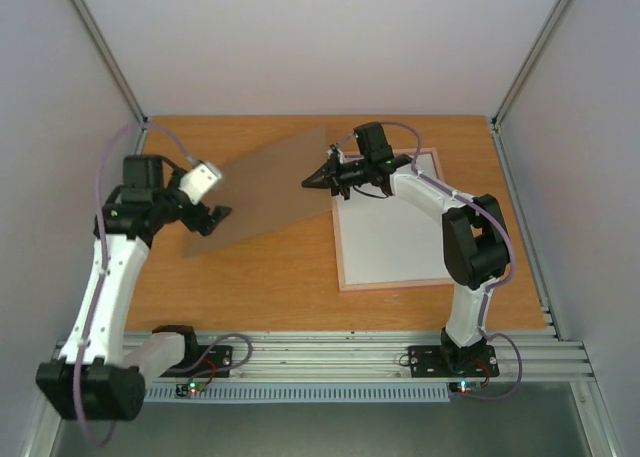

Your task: Put the photo into the frame

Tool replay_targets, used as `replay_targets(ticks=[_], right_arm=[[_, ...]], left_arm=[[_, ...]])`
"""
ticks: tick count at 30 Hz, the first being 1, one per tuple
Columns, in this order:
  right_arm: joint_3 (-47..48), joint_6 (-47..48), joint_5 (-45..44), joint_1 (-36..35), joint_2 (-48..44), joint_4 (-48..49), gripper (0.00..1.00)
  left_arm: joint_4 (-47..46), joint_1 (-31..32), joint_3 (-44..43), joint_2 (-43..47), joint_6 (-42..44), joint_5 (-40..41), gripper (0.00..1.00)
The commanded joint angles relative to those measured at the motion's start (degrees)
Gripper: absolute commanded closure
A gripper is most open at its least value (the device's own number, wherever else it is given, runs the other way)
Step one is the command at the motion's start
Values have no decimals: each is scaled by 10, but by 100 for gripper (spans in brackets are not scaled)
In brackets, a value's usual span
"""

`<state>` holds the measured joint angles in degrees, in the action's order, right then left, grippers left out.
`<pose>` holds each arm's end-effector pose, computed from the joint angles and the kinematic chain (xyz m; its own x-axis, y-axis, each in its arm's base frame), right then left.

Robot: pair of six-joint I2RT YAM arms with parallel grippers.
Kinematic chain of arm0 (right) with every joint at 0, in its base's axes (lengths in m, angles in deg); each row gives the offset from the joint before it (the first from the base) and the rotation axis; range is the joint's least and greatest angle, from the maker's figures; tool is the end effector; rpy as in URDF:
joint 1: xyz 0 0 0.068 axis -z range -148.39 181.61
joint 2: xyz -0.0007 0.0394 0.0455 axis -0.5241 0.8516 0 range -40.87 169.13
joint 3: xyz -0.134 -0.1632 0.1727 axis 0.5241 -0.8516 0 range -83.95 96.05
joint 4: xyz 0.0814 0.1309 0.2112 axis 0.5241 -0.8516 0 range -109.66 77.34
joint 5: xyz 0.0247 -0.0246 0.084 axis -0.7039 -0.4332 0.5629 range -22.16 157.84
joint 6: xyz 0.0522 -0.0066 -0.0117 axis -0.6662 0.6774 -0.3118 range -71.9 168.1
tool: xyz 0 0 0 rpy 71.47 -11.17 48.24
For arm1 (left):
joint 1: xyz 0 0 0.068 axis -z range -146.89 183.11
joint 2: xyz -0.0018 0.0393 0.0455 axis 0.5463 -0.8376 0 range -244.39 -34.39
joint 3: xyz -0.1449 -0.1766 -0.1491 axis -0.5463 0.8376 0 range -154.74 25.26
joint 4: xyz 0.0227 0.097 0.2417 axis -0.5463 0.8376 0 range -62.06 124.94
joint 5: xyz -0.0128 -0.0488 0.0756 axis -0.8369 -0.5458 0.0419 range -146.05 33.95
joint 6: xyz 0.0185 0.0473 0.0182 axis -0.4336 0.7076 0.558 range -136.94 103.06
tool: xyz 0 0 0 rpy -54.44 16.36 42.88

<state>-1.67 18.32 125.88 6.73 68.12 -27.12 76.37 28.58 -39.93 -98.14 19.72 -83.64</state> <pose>0.3699 0.2049 0.2456 -0.9166 -0.1354 -0.3761 -0.3997 0.3211 0.8586 0.2192 0.0009 0.3392 -0.4384 0.4961 -0.7495 0.6317 0.7632 0.1358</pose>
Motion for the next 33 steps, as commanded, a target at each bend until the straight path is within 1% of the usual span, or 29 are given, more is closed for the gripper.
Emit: replay_targets(ticks=[1,4,7,9,11,14,17,21,24,27,28,29,30,33], right_arm=[[-9,-96,39,4,-26,105,99],[-38,-162,42,4,-18,169,99],[-49,-186,40,3,-15,192,99],[-55,-193,39,2,-16,194,99],[-64,-203,38,0,-19,199,99],[-77,-208,35,-3,-26,199,99],[-82,-199,32,-3,-33,181,99],[-81,-182,32,-3,-39,156,99],[-79,-175,34,-3,-39,150,99],[-69,-152,37,-2,-40,131,98],[-62,-132,39,-3,-40,122,94],[-49,-107,39,-1,-41,108,90],[-35,-76,38,1,-42,83,85],[9,6,36,15,-47,19,63]], left_arm=[[7,118,64,71,93,74,5],[-13,216,110,92,126,163,5],[-56,278,130,80,131,244,5],[-92,310,148,59,146,304,6],[-142,329,164,46,165,343,8],[-223,354,184,33,195,391,14],[-269,374,193,13,203,421,25],[-306,393,196,-6,214,434,44],[-289,395,173,-18,209,426,69],[-236,395,135,-30,181,424,91],[-220,394,125,-31,168,422,96],[-204,394,117,-30,161,419,99],[-185,392,107,-25,145,411,99],[-132,383,75,-11,103,387,99]])
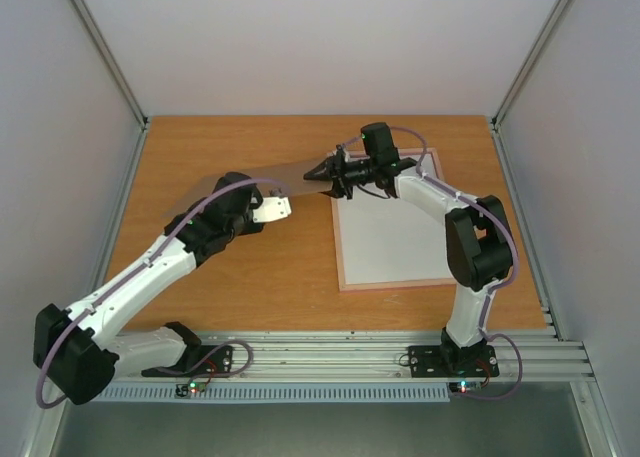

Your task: Put the photo into the frame

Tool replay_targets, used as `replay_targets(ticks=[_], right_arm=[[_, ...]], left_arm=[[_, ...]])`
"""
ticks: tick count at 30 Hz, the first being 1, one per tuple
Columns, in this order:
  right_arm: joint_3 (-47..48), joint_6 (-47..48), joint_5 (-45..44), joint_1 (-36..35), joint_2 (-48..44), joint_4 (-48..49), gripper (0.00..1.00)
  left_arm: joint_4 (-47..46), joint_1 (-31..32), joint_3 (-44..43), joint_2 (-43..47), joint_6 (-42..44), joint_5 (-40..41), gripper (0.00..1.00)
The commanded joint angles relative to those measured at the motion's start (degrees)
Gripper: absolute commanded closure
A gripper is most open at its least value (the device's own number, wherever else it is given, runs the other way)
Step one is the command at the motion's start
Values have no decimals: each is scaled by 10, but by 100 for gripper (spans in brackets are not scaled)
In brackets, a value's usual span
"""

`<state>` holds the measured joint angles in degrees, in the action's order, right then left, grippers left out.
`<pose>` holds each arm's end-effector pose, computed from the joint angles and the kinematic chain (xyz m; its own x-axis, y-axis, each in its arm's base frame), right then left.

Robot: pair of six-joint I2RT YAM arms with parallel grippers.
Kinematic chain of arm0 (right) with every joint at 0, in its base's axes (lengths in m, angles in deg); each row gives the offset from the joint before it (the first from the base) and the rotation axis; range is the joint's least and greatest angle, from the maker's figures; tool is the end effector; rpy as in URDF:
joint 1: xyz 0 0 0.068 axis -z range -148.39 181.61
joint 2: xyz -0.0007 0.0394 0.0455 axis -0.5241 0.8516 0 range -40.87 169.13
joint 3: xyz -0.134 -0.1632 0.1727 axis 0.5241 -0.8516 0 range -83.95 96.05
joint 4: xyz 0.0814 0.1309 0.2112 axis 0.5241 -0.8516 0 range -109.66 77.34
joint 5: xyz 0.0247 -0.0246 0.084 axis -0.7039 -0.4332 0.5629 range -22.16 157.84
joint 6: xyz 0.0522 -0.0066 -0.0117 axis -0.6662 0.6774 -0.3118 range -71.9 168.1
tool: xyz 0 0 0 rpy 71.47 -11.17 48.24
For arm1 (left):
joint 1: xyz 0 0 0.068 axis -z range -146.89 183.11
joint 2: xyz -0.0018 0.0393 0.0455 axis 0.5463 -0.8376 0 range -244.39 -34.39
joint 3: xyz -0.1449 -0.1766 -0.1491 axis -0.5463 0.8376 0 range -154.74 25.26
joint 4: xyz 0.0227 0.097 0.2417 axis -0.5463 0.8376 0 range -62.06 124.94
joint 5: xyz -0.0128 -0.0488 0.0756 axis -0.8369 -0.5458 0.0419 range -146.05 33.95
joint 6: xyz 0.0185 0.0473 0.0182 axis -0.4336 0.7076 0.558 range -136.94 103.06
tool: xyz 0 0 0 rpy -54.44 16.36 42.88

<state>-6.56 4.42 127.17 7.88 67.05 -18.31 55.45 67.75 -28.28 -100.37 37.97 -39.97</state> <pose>0.3696 0.1960 0.2376 -0.9715 -0.0423 -0.2332 -0.2350 0.2997 0.9246 0.2093 -0.1325 0.2910 0.0003 0.9554 -0.2952 0.6457 0.2252 0.7296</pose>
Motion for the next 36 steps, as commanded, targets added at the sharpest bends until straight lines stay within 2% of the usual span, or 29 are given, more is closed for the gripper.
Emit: replay_targets(ticks=[1,3,5,10,16,17,19,23,25,30,36], right_arm=[[71,172,22,11,-37,-89,50],[98,236,17,31,-40,-138,27],[132,304,3,54,-44,-196,19],[161,408,-28,124,-76,-216,10],[184,489,-26,175,-111,-249,7],[186,498,-21,179,-117,-258,5],[184,514,-2,182,-131,-273,4],[153,516,57,182,-165,-257,4],[150,524,66,182,-182,-272,4],[171,598,54,187,-205,-379,5],[176,613,95,229,-208,-452,8]], left_arm=[[97,-15,-56,15,-90,-61,99],[124,-32,-92,15,-121,-78,100],[159,-59,-138,6,-164,-120,100],[234,-129,-271,-37,-296,-275,100],[200,-195,-336,-54,-472,-488,99],[179,-211,-337,-57,-502,-534,100],[108,-239,-325,-62,-613,-642,100],[-116,-260,-263,-66,-829,-766,99],[-186,-264,-240,-66,-905,-784,100],[-363,-280,-179,-60,-1027,-805,100],[-460,-283,-134,-58,-1108,-811,100]])
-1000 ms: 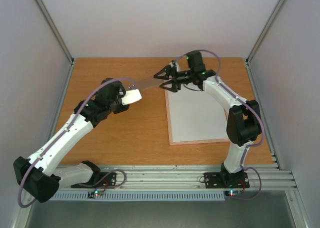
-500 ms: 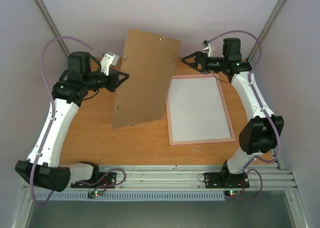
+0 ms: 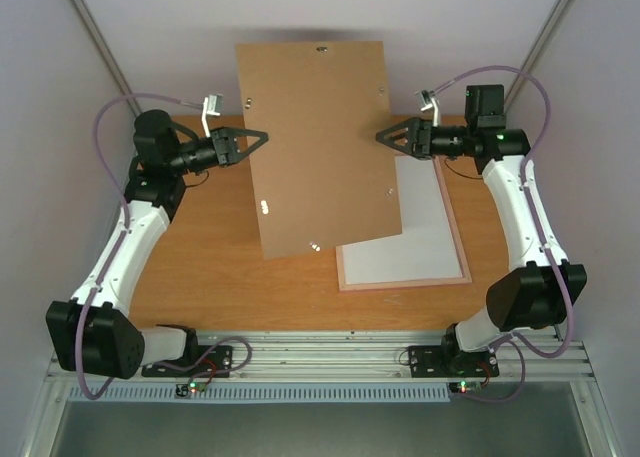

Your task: Put the photo into the frame

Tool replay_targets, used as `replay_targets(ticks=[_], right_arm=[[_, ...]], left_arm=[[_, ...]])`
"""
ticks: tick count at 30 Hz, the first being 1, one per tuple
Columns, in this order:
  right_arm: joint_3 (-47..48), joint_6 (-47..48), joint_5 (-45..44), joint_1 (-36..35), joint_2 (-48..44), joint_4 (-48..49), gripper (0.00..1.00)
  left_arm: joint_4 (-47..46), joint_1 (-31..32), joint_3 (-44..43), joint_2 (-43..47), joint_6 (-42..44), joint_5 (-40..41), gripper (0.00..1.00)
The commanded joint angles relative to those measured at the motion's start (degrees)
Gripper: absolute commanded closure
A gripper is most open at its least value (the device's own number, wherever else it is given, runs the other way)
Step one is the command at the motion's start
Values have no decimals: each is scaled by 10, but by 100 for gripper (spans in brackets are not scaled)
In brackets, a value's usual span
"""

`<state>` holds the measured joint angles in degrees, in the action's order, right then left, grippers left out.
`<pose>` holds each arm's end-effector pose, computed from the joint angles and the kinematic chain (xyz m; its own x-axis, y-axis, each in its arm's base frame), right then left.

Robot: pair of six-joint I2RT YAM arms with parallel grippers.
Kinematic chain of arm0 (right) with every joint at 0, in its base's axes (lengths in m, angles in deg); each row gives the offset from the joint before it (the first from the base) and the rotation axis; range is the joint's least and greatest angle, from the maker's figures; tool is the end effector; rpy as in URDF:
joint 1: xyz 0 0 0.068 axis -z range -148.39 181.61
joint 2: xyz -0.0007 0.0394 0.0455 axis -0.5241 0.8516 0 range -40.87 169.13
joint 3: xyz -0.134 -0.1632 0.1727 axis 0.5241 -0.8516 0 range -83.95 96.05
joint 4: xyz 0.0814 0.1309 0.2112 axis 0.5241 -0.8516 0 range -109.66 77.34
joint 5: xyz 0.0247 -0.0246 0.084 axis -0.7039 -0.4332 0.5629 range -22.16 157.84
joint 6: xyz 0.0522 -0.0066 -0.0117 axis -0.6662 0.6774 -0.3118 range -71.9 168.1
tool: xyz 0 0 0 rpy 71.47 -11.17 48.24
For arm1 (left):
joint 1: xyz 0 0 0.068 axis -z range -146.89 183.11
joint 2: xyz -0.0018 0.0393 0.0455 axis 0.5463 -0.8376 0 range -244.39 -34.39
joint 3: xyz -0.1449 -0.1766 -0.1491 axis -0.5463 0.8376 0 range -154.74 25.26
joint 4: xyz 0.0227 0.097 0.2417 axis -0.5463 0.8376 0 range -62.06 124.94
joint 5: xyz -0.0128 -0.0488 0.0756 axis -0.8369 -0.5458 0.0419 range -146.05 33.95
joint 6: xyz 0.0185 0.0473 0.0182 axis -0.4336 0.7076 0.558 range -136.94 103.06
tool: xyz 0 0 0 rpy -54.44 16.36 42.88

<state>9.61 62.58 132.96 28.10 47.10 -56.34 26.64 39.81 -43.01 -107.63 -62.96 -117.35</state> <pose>0.3162 0.0518 0.4061 -0.4114 -0.1307 -0.9020 -0.8690 0.3548 0.3449 0.2784 -0.0640 0.3990 -0.7099 -0.2646 -0.6528 0.5971 0.2656 -0.7569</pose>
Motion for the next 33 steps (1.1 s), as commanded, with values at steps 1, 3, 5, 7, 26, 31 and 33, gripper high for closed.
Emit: replay_targets(ticks=[1,3,5,7,26,31,33], right_arm=[[13,31,52,40,-8,-77,10],[2,22,76,44,-13,-64,12],[-10,8,81,44,-20,-54,13],[12,44,68,48,-16,-95,13],[24,-41,133,58,16,-70,29],[-9,-75,140,56,1,-46,64],[-18,-64,142,58,-10,-58,77]], left_arm=[[-186,-4,20,15,-108,-36,100],[-210,-4,32,13,-128,-35,100],[-231,-3,43,12,-145,-37,99],[-241,-3,47,13,-159,-44,100],[-274,26,79,19,-186,-39,99],[-263,46,88,15,-187,-23,100],[-245,51,94,16,-181,-10,100]])
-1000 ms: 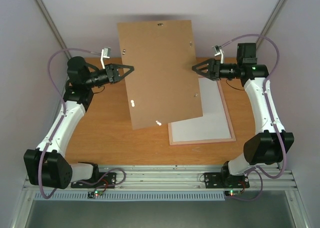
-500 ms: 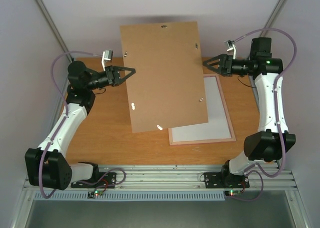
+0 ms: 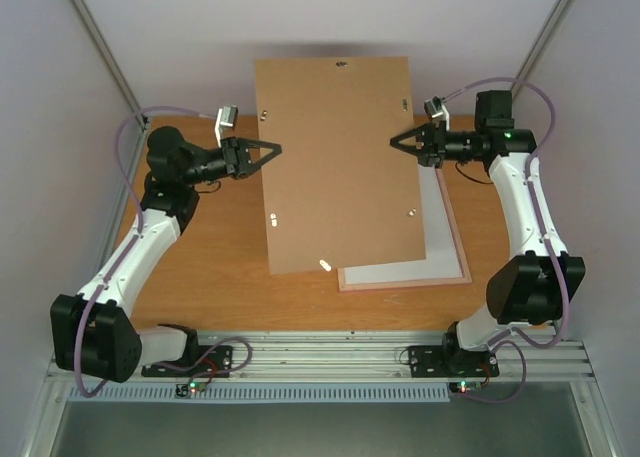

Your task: Put the photo into the frame

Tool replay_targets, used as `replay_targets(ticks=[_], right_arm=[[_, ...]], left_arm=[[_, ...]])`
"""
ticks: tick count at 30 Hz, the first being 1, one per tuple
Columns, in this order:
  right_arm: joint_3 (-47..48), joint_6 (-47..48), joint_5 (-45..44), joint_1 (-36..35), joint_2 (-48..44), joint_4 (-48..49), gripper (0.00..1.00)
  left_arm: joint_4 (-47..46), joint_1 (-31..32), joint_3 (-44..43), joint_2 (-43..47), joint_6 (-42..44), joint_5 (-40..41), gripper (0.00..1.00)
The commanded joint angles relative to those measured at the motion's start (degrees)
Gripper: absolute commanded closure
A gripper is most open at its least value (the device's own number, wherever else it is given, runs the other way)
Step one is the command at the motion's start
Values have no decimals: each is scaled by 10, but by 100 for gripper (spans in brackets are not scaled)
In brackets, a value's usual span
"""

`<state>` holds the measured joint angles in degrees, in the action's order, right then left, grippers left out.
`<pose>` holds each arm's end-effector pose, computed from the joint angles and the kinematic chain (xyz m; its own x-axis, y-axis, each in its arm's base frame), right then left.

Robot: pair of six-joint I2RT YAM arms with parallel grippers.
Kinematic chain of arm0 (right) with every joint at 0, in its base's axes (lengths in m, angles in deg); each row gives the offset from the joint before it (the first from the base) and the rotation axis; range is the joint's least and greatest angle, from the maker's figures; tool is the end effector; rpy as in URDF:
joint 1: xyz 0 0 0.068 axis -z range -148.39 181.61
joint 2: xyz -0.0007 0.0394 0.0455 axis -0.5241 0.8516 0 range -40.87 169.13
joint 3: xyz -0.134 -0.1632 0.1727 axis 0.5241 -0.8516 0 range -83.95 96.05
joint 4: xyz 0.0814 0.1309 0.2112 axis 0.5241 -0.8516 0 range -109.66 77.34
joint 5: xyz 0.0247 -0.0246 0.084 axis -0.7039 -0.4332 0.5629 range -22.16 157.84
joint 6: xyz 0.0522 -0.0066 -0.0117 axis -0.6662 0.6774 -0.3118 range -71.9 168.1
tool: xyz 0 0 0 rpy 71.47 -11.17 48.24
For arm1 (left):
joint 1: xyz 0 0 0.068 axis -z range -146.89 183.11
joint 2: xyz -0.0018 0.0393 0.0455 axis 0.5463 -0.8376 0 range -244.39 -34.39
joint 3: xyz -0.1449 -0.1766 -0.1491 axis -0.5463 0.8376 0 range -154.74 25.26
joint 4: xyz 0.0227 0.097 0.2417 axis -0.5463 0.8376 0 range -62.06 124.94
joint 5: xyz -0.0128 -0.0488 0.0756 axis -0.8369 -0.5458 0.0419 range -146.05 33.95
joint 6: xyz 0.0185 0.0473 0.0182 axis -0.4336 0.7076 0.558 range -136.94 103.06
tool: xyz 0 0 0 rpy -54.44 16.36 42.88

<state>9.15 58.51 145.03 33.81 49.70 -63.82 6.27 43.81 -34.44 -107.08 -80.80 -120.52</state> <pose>0.3201 0.0225 0.3869 -0.6226 -0.0162 -0.7824 -0.7606 0.2474 0.6002 0.2710 -0.0838 0.3824 -0.7932 -0.2439 -0.5580 0.5548 0.0884 -0.8273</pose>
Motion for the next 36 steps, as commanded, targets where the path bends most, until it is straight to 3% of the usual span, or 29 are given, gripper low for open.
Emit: replay_targets(ticks=[1,3,5,11,14,18,20,23,26,36], right_arm=[[-13,-15,20,4,-40,7,83],[-21,-9,18,15,-51,0,96],[-35,-6,17,30,-60,-6,99],[-83,-23,41,92,-58,17,99],[-86,-15,56,113,-40,18,99],[-78,58,76,152,-2,-33,99],[-46,142,79,172,28,-122,99],[22,314,95,198,99,-310,99],[105,531,90,221,174,-537,99],[105,541,58,259,191,-535,99]], left_arm=[[-26,12,10,11,3,28,100],[21,14,9,13,23,43,99],[73,20,8,12,57,64,95],[223,27,-24,-10,191,126,52],[337,27,-54,-27,299,165,42],[432,28,-41,-44,409,249,40],[451,37,-26,-51,435,305,40],[475,64,-23,-74,462,359,39],[474,104,-39,-112,474,381,30],[520,190,-198,-312,456,445,28]])
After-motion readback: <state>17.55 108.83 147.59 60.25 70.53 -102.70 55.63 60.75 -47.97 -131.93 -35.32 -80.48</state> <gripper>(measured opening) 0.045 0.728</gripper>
